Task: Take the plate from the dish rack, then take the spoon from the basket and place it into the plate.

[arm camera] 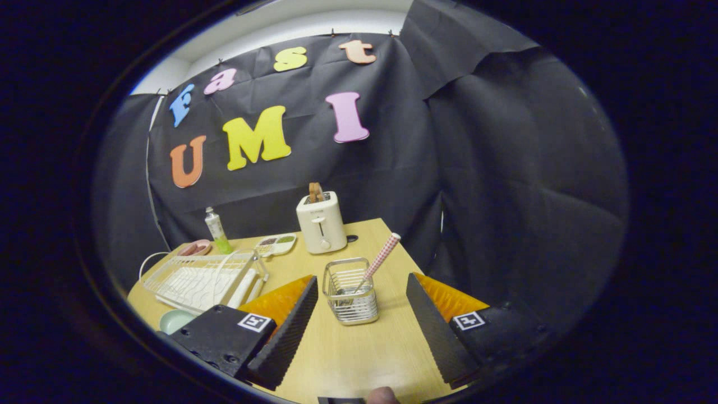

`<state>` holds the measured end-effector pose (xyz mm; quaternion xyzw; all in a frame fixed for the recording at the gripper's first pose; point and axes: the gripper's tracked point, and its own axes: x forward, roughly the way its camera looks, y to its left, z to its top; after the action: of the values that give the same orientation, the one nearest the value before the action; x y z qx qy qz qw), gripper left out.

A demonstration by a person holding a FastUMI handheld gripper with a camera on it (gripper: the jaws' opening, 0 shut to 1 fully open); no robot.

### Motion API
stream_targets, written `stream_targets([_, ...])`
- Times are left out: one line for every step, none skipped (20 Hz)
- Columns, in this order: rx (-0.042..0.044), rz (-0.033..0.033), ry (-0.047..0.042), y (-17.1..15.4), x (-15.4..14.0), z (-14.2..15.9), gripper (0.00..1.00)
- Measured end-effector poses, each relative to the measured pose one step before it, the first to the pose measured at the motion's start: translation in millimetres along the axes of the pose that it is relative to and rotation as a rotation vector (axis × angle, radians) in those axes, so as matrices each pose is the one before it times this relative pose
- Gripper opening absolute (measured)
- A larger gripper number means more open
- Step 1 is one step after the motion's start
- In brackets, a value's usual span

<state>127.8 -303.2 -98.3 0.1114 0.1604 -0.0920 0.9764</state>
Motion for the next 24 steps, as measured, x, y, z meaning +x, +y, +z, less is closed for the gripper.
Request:
stream_targets([0.02477,0.01621,0.00776,-3.23,17.94,2.32,1.00])
stream_targets([0.02159,0.01425,0.01162,-2.33,17.84,1.35,0.99])
stream_targets([0.01175,-0.00719,0.01996,-5.43,17.18,-0.64,0.98])
stream_targets([0.01240,0.00868,0.00971,-2.90,15.31,0.52,0.94])
stream_targets([0.01147,0.00936,0.00634,0.46,8.97,3.33,0.92])
stream_targets([0.00874,0.01626,-0.00102,2.26,7.26,2.84,0.88])
stream_targets([0.00733,0.01203,-0.00179,3.09,6.44,2.32,0.86])
stream_targets([0.00766,0.01050,0.00299,3.14,3.92,2.30,0.78])
stream_targets([0.00949,0.01376,0.00190,4.71,1.22,-0.30,0.73])
stream_targets([0.00223,0.00265,-0.00066,4.88,-0.43,1.63,0.59])
stream_targets([-0.00778,-0.01134,-0.00338,1.44,-1.60,0.06,0.49])
stream_targets([-0.00388,0.00385,-0.00496,4.53,-1.81,1.24,0.38])
stream_targets([-0.00706,0.01203,0.00201,9.38,-4.39,-0.50,0.28])
stream_targets([-0.00785,0.00323,0.00269,8.06,-3.95,-0.72,0.23])
stream_targets([-0.00793,0.00387,0.00325,6.33,-3.41,-1.15,0.21])
stream_targets([-0.01157,-0.00771,0.00071,5.77,-4.15,0.44,0.17])
stream_targets([-0.01390,-0.01795,-0.00534,2.38,-3.52,2.60,0.14])
stream_targets([-0.00836,-0.02228,-0.00720,0.41,-3.59,4.02,0.11])
stream_targets([0.00113,-0.01910,-0.01500,0.90,-5.39,7.08,0.09])
stream_targets([0.01253,-0.02641,-0.02409,-1.63,-3.90,11.34,0.09])
stream_targets([0.01324,-0.02610,-0.02390,-2.29,-2.64,11.79,0.09])
stream_targets([0.00700,-0.02354,-0.01800,-1.21,-4.71,11.67,0.09])
stream_targets([0.00075,-0.01724,-0.01951,1.52,-7.28,7.84,0.09])
stream_targets([-0.00233,-0.00963,-0.02274,4.50,-9.90,8.60,0.08])
